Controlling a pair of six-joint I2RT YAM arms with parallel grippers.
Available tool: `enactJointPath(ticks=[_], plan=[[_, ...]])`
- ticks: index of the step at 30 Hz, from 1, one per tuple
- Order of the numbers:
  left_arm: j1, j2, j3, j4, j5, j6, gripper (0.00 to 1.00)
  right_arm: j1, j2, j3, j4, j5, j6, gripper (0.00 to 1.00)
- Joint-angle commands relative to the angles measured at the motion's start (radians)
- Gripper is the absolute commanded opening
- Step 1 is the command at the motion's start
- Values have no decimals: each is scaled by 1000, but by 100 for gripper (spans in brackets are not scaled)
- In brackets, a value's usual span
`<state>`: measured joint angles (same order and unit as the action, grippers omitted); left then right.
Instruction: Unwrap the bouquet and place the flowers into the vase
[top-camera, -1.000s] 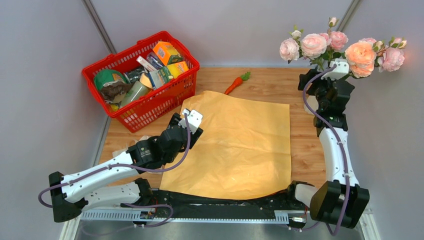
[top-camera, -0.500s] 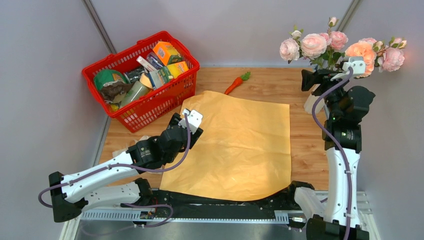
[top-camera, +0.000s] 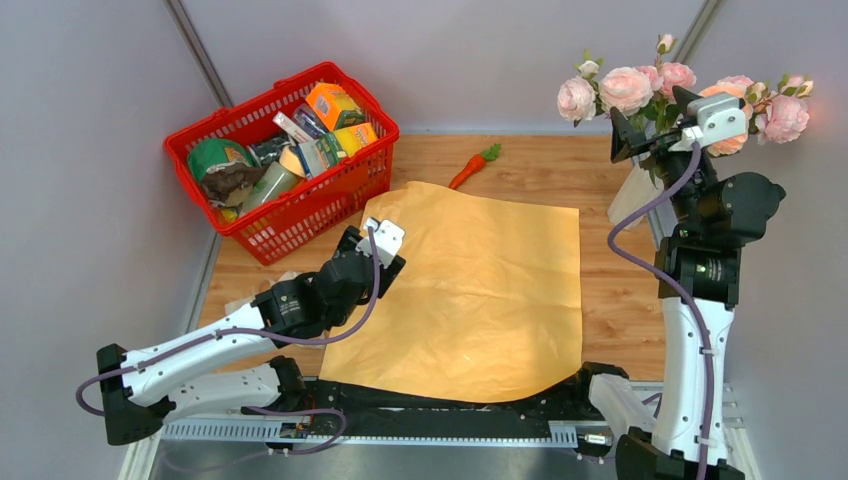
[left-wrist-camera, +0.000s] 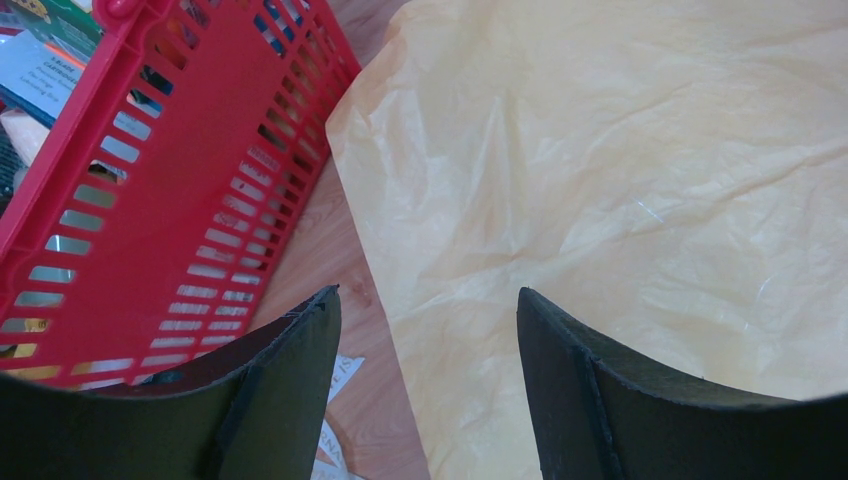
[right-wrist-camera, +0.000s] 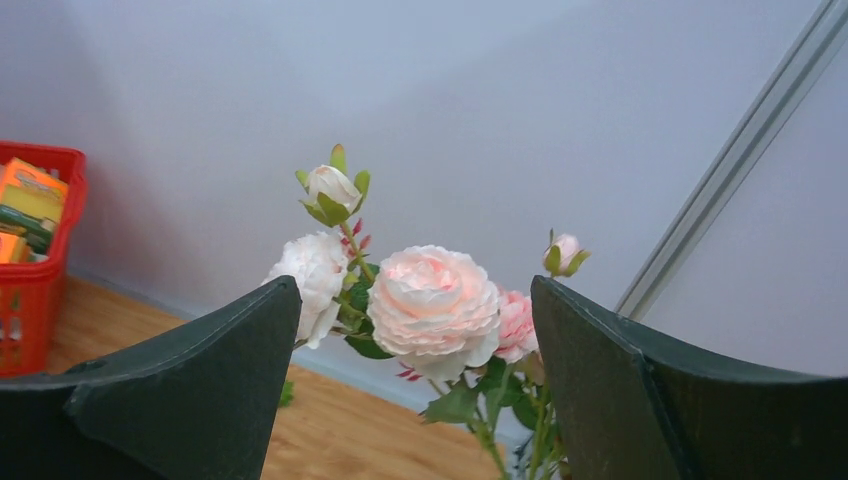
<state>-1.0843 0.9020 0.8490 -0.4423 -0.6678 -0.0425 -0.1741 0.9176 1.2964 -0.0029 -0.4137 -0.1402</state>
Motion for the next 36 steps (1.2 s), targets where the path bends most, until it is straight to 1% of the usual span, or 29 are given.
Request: enactJointPath(ticks=[1,5,7,11,12,14,19,21,23,24,26,32,36], plan=[[1,-15,2,13,-12,16,73,16,67,10,118,-72,-242,92],[1,-5,5,13,-7,16,73,59,125,43,113,-79,-329,91],[1,0,5,11,-7,16,73,103,161,70,113,-21,-332,91],[1,3,4,11,-13,18,73,168,211,99,133,48,-340,90],[1,5,4,11,-16,20,73,207,224,101,133,76,-354,90],[1,3,4,11,-19,18,73,232,237,98,133,133,-383,90],[1,3,2,13,-19,21,73,237,270,78,136,315,-417,89],[1,5,2,13,-16,23,73,237,277,64,136,361,-433,88],[1,5,4,13,-18,23,73,236,282,44,136,407,-440,86],[1,5,4,13,-22,23,73,237,285,32,136,456,-438,83],[1,3,4,13,-27,23,73,237,291,8,136,483,-437,80],[1,0,2,10,-35,23,73,236,282,-63,132,558,-388,75],[1,-3,2,11,-36,23,73,236,277,-100,132,573,-366,73]])
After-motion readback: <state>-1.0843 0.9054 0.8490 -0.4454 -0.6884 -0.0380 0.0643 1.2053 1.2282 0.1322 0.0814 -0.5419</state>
